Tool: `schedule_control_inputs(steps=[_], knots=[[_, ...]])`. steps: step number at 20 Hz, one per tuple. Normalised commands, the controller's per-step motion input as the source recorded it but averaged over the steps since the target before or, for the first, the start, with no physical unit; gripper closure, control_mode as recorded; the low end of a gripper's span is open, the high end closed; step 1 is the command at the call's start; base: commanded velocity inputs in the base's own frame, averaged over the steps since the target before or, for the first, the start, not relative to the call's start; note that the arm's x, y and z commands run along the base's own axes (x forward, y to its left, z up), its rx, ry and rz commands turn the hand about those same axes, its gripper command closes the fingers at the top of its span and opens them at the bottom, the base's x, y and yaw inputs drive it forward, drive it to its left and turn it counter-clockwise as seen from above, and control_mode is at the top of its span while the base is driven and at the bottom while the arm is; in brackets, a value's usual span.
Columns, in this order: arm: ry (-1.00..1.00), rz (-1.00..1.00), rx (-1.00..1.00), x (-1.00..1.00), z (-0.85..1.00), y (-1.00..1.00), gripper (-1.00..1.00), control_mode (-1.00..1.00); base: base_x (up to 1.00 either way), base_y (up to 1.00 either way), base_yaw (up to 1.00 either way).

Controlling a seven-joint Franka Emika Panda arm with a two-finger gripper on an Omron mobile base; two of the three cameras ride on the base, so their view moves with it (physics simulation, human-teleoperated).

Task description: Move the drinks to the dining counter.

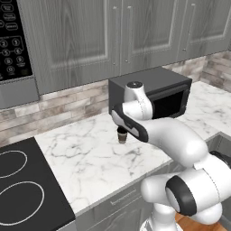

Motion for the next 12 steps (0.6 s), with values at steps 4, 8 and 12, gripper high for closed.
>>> schedule_control_inputs(steps=[4, 8, 12], knots=[[0.00, -0.17, 0.00, 0.00, 0.00, 0.00, -1.00, -1.00, 0.00, 0.00, 0.00], [0.00, -0.15, 0.00, 0.01, 0.00, 0.00, -1.00, -1.00, 0.00, 0.00, 0.00], [0.00, -0.12, 0.00, 0.06, 0.00, 0.00, -1.00, -1.00, 0.00, 0.00, 0.00]])
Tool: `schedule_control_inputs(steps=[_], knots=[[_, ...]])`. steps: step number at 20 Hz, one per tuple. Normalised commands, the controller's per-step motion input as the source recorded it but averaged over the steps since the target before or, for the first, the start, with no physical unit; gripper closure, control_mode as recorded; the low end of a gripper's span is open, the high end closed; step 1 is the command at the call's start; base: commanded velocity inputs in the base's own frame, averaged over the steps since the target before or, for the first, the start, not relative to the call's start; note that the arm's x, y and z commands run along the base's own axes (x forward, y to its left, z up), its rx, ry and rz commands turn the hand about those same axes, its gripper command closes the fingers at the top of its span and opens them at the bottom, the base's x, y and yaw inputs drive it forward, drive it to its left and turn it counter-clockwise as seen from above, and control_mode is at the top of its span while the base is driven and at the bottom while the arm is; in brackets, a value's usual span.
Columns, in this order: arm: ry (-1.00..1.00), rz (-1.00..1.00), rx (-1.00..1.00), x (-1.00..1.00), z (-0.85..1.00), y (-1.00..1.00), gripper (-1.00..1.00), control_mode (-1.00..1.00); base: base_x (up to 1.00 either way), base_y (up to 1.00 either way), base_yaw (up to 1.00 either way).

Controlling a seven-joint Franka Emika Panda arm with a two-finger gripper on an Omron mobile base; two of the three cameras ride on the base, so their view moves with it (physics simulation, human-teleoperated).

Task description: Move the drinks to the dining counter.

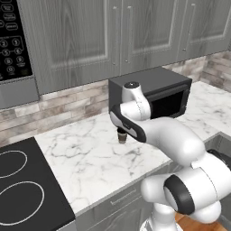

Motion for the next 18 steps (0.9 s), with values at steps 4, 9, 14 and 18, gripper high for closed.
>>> schedule_control_inputs(steps=[4, 9, 14, 18], knots=[[0.00, -0.09, 0.00, 0.18, -0.02, 0.00, -1.00, -1.00, 0.00, 0.00, 0.00], [0.03, -0.02, 0.02, 0.22, -0.12, 0.00, -1.00, -1.00, 0.00, 0.00, 0.00], [0.05, 0.00, 0.04, 0.15, -0.15, 0.00, -1.00, -1.00, 0.00, 0.00, 0.00], [0.05, 0.00, 0.02, 0.12, -0.11, 0.00, -1.00, -1.00, 0.00, 0.00, 0.00]])
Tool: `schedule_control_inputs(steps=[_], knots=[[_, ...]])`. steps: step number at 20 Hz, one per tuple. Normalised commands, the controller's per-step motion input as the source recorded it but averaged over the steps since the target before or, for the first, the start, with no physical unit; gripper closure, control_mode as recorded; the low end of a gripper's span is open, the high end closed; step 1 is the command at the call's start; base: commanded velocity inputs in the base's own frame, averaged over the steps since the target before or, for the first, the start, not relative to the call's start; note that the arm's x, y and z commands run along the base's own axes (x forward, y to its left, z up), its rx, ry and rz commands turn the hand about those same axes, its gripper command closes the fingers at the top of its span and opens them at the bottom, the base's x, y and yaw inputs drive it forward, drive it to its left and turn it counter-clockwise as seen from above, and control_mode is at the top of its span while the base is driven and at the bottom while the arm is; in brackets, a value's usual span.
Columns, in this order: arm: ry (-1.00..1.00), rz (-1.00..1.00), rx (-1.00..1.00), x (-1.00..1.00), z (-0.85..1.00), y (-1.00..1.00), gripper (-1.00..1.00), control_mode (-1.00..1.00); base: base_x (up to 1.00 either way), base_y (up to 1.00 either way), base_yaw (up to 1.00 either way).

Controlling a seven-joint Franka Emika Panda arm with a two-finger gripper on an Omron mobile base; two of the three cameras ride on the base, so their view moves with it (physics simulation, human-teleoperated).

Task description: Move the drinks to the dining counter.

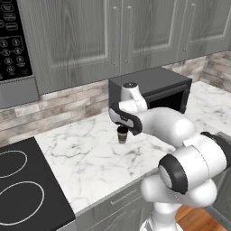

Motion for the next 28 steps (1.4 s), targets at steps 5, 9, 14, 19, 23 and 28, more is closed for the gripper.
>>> schedule_control_inputs(steps=[5, 9, 14, 19, 23, 28], knots=[[0.04, 0.00, 0.00, 0.11, -0.06, 0.06, -1.00, -1.00, 0.00, 0.00, 0.00], [0.00, 0.00, 0.00, 0.12, -0.06, 0.04, -1.00, -1.00, 0.00, 0.00, 0.00], [0.00, 0.00, 0.00, 0.09, -0.13, 0.03, -1.00, -1.00, 0.00, 0.00, 0.00], [0.00, 0.00, 0.00, 0.13, -0.24, 0.00, -1.00, -1.00, 0.00, 0.00, 0.00], [0.00, 0.00, 0.00, 0.19, -0.16, 0.00, -1.00, -1.00, 0.00, 0.00, 0.00], [0.00, 0.00, 0.00, 0.21, -0.09, 0.00, -1.00, -1.00, 0.00, 0.00, 0.00]])
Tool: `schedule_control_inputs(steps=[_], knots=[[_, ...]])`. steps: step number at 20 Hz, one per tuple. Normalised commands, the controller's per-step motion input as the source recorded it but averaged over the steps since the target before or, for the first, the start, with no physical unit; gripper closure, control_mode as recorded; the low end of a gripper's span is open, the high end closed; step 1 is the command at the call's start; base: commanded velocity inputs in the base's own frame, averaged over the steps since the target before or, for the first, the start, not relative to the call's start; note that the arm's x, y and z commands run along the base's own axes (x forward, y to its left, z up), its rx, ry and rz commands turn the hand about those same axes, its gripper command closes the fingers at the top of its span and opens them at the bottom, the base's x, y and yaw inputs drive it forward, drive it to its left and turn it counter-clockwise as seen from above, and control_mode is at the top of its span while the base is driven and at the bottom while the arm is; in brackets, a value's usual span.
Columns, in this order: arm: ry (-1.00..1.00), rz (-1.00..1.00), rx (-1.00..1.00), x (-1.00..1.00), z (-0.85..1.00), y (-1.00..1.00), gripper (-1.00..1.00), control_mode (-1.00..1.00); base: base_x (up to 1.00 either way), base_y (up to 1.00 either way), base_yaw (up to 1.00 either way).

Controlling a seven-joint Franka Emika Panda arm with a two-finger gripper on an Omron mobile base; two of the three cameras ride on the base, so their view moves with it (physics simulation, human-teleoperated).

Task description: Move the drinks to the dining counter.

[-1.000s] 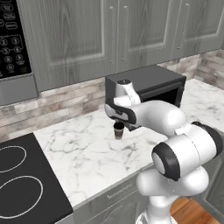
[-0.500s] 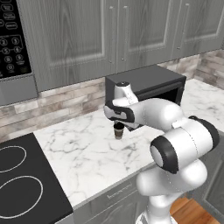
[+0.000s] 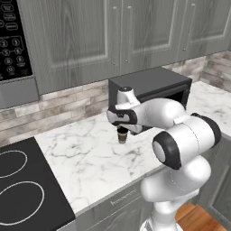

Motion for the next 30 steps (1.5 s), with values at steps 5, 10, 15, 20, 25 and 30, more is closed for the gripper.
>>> schedule_control_inputs(steps=[5, 10, 15, 20, 25, 30], knots=[[0.00, 0.00, 0.00, 0.13, 0.00, 0.00, -1.00, -1.00, 0.00, 0.00, 0.00], [0.00, 0.00, 0.00, 0.09, 0.00, 0.01, -1.00, -1.00, 0.00, 0.00, 0.00], [0.00, 0.00, 0.00, 0.12, -0.04, 0.00, -1.00, -1.00, 0.00, 0.00, 0.00], [0.00, 0.00, 0.00, 0.13, -0.09, 0.05, -1.00, -1.00, 0.00, 0.00, 0.00], [0.00, 0.00, 0.00, 0.02, -0.13, 0.00, -1.00, -1.00, 0.00, 0.00, 0.00], [0.00, 0.00, 0.01, 0.00, -0.16, 0.00, -1.00, -1.00, 0.00, 0.00, 0.00]])
